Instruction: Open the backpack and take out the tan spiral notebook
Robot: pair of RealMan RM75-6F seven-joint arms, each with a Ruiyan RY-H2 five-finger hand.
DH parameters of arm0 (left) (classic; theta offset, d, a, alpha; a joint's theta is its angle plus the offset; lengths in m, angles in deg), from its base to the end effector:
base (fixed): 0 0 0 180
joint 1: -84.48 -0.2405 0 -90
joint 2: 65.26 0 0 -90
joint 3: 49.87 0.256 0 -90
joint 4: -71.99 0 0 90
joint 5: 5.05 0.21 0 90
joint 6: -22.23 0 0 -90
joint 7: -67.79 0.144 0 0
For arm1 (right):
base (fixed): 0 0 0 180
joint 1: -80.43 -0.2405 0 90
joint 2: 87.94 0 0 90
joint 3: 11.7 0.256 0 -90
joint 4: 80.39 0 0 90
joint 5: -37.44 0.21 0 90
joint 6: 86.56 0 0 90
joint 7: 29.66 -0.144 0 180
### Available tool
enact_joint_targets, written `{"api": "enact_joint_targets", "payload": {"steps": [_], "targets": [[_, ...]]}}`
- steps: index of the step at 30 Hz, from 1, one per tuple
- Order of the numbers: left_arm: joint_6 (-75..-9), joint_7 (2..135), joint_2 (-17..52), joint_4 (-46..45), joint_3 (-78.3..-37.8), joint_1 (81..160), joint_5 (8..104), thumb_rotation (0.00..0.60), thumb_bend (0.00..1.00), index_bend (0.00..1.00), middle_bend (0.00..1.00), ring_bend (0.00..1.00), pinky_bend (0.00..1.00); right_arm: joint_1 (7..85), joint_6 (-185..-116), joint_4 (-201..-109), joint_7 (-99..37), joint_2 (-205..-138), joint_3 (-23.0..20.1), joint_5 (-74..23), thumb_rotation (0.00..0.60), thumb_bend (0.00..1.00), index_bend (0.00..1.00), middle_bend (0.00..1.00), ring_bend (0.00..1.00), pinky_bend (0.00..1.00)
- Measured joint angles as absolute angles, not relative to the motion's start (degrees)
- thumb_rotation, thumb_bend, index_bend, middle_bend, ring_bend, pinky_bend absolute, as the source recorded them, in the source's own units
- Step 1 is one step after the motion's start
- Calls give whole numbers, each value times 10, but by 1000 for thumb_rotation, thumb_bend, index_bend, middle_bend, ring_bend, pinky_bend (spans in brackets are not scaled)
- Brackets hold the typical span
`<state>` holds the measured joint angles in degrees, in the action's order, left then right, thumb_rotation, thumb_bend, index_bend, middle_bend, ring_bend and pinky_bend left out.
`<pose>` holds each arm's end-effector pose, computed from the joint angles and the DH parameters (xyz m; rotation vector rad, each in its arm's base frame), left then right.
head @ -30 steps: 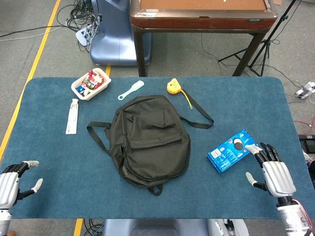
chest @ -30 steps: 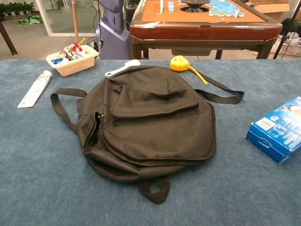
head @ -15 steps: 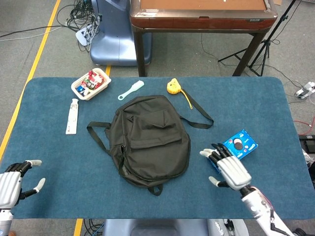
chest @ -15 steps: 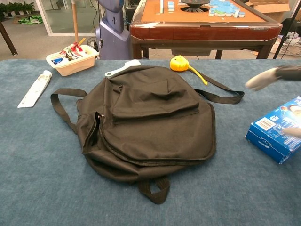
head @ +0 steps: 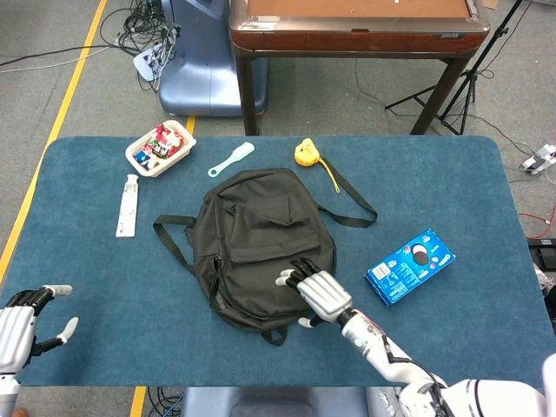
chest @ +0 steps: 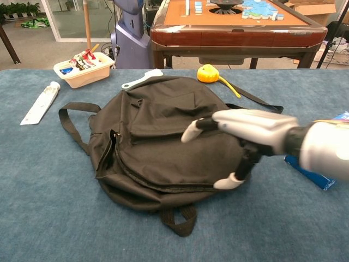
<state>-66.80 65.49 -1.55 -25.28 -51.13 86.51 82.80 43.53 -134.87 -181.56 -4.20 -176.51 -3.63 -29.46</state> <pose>-0.2970 0.1591 0.1577 -1.3223 -0.9801 -1.0015 -0.1114 -0.2602 -0.0447 2.1306 -1.1176 0.9458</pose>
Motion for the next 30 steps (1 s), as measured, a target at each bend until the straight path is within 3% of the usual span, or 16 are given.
{"api": "enact_joint_targets", "payload": {"steps": [11,22,30], "targets": [[-671,638,-18,-245,-511,860,825,600,249,329,357,357,257,372,-1340,-1739,5,-1854,-29,-232,600,154,265,174,0,3],[-671,630,-15,-237,-512,859,827,600,249,329,348,357,257,349,-1345,-1730,27,-1858,-36,-180,600,461,326,174,0,3],[-671,630,-15,-237,-514,860,828,600,249,329,347,357,256,336,-1350,-1740,21,-1848,-37,-160,600,560,478,221,0,3]]}}
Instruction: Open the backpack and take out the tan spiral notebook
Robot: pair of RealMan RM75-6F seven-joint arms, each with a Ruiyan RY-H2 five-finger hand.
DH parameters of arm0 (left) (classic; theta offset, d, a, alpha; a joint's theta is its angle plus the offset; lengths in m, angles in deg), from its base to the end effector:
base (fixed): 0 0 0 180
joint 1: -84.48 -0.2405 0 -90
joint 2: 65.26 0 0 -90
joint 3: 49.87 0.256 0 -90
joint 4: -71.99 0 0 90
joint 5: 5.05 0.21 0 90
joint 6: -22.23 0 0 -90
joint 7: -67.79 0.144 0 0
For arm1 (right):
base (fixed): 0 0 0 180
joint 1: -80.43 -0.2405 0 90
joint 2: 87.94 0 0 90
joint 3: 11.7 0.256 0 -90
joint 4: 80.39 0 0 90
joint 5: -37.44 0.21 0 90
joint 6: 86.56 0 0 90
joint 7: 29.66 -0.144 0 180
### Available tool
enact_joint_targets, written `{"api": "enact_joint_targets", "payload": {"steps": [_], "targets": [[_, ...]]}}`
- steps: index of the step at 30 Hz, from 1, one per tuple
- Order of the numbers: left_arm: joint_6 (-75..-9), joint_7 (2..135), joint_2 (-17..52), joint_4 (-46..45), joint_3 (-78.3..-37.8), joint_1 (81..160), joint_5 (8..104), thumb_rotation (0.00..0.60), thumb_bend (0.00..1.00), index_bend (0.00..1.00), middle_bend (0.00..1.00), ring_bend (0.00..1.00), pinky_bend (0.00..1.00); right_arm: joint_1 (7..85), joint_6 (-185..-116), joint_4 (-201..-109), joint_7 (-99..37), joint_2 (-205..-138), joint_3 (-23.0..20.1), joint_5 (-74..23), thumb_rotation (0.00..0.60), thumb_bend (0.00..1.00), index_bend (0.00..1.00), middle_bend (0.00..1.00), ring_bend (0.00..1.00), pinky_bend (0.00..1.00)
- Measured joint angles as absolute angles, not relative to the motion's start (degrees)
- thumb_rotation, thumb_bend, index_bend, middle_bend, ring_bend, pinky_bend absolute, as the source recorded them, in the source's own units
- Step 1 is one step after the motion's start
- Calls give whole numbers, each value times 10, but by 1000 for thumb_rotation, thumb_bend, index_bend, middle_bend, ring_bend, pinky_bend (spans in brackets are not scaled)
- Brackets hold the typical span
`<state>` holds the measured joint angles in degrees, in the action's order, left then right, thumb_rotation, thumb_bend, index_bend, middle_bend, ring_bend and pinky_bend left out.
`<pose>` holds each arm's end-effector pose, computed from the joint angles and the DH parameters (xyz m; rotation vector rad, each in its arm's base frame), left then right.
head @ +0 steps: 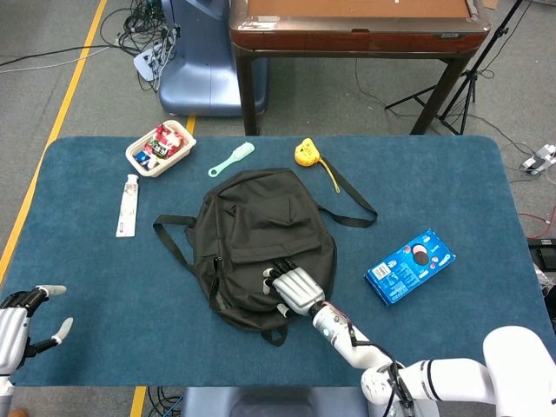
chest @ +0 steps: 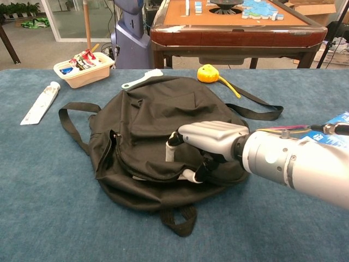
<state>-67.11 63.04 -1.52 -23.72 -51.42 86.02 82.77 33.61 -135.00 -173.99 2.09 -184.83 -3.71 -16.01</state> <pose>-0.3031 0.1577 0.1611 -1.3042 -0.9883 -1.0141 -0.0864 -0.2801 -0.0874 2.1647 -1.1069 0.8476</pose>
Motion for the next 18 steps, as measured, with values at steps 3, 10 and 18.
{"api": "enact_joint_targets", "payload": {"steps": [3,10,18], "targets": [[-667,629,-17,-236,-515,864,829,600,249,329,346,357,256,334,-1353,-1743,12,-1845,-35,-162,600,581,536,252,2,3],[-646,616,-22,-230,-524,891,843,600,249,329,346,357,256,329,-1366,-1744,-6,-1837,-24,-164,600,642,625,312,51,4],[-626,559,-16,-211,-541,936,877,600,248,391,389,364,284,326,-1391,-1725,-43,-1843,10,-165,600,736,698,371,115,20]]}}
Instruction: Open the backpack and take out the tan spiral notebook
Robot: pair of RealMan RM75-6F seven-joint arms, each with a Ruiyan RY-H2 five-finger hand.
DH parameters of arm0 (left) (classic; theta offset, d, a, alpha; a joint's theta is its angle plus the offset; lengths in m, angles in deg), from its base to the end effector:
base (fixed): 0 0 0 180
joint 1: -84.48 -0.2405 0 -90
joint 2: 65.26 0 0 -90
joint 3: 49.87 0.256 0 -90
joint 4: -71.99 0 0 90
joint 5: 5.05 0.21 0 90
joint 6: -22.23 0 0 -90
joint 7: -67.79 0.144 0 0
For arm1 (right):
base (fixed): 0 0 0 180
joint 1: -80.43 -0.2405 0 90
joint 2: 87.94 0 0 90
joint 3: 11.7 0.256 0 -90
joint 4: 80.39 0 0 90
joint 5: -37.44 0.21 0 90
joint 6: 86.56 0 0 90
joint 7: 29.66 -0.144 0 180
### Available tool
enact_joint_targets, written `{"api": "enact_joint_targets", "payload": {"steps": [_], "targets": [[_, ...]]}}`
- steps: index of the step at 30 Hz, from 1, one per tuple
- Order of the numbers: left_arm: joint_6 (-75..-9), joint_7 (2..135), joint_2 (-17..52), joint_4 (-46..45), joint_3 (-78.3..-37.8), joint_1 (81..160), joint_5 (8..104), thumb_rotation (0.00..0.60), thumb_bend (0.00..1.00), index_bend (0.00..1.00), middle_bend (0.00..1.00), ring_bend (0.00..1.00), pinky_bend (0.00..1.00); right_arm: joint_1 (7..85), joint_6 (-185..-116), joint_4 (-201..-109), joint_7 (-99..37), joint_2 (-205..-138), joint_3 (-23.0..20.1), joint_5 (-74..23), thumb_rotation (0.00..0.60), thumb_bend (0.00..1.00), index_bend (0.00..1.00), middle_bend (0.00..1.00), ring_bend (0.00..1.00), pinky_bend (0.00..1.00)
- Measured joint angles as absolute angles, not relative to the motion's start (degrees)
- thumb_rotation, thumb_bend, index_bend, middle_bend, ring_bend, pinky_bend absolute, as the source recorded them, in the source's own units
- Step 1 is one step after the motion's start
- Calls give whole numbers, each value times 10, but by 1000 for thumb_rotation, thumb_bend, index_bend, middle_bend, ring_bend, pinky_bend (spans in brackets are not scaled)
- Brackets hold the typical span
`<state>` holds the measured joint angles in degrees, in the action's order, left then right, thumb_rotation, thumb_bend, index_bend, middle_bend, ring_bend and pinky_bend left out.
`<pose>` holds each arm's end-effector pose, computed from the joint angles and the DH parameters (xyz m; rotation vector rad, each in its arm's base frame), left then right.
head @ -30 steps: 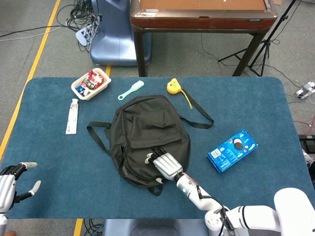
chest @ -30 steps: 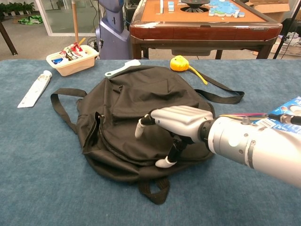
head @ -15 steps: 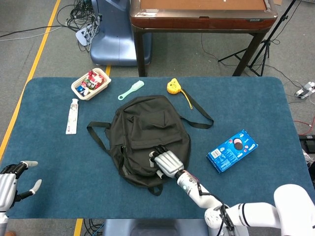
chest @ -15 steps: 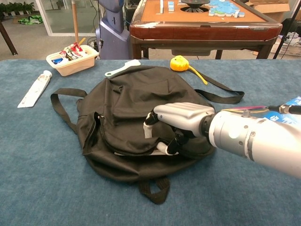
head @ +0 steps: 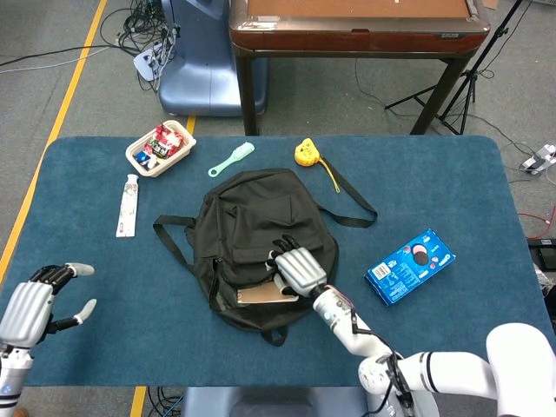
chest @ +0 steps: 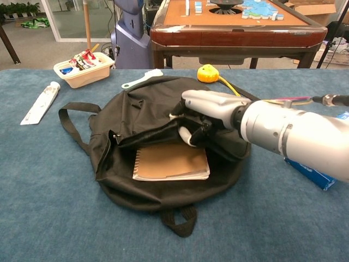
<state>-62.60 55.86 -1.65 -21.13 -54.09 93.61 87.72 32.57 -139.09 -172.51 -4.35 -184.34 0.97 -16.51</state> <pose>-0.2770 0.2058 0.1567 -1.4574 -0.9641 -1.1915 -0.0722 -0.3122 -0.0649 1.9865 -1.1615 1.0129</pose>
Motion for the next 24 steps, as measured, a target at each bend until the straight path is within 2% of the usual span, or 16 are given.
{"api": "enact_joint_targets", "payload": {"steps": [4,8,12,24], "targets": [[-621,520,-6,-191,-547,970,917,600,249,434,463,415,384,325,-1412,-1708,-69,-1854,37,-163,600,774,715,389,139,20],[-611,481,7,-170,-547,1008,962,600,248,459,504,446,427,325,-1438,-1691,-98,-1867,66,-161,600,779,717,391,154,41],[-604,442,34,-136,-544,1051,1009,600,249,474,535,468,454,323,-1462,-1670,-101,-1880,81,-158,600,792,717,391,156,45],[-583,379,160,44,-524,1180,1102,600,248,473,538,471,458,315,-1453,-1658,-113,-1884,113,-98,600,795,716,390,156,68]]}}
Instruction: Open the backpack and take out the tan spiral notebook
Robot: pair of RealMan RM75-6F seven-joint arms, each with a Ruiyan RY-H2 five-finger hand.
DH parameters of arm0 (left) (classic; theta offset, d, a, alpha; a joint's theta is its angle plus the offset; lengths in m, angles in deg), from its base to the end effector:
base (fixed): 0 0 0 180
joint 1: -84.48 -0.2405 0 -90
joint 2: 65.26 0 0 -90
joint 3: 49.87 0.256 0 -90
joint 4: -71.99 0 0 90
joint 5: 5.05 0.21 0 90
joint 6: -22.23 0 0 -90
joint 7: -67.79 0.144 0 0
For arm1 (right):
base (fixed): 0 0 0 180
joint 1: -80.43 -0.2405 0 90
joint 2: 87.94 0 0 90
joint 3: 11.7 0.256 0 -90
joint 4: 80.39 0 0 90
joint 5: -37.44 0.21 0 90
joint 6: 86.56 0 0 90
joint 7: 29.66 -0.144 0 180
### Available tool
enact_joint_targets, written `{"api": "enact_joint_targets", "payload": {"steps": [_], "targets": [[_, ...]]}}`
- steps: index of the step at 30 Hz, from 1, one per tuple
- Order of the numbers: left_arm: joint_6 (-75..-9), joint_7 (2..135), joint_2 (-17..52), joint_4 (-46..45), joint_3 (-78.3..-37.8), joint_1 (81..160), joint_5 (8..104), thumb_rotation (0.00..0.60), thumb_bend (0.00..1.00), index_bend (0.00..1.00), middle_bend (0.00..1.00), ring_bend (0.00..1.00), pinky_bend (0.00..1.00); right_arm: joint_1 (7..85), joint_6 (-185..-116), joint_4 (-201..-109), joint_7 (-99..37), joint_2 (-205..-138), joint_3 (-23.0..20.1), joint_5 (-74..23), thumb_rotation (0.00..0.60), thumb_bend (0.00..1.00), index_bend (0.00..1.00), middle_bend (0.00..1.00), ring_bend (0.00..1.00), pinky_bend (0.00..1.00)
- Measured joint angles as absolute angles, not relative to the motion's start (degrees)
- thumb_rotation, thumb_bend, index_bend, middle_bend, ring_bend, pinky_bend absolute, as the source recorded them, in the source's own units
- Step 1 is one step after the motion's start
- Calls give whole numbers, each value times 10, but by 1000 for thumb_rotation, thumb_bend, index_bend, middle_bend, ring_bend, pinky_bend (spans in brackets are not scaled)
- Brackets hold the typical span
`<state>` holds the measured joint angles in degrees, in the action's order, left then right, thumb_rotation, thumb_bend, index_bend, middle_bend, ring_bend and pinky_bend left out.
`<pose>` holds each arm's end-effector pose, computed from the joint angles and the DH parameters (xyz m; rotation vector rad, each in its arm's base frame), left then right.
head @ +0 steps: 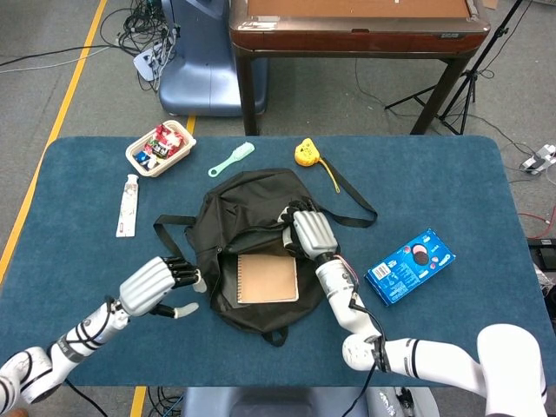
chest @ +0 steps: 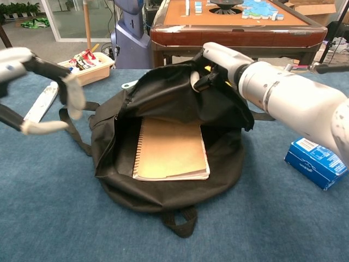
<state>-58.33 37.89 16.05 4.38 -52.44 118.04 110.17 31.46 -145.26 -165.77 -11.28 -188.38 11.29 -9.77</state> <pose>-0.1905 0.2933 0.0538 -2.1433 -0.7437 -1.5339 -0.0633 -0.3643 -0.0414 1.5811 -1.3415 1.2044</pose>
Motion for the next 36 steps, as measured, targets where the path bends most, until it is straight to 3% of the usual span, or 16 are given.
{"api": "enact_joint_targets", "payload": {"steps": [5,11,17,28,36], "targets": [[-562,377,211,129,-514,1224,1113,600,249,409,494,452,419,311,-1444,-1661,-124,-1880,123,-80,600,796,716,387,156,68],[-539,374,270,238,-494,1263,1116,600,248,320,358,334,343,306,-1438,-1660,-126,-1878,123,-67,600,796,716,379,155,68],[-542,365,332,344,-471,1285,1113,600,248,273,289,285,315,298,-1431,-1650,-125,-1879,124,-49,600,795,716,375,155,68],[-588,348,422,483,-438,1307,1097,600,248,243,261,260,284,280,-1428,-1633,-125,-1884,133,-31,600,796,716,366,156,68],[-590,335,452,529,-415,1310,1082,600,248,216,246,250,282,274,-1425,-1629,-131,-1886,135,-24,600,795,716,365,156,68]]}}
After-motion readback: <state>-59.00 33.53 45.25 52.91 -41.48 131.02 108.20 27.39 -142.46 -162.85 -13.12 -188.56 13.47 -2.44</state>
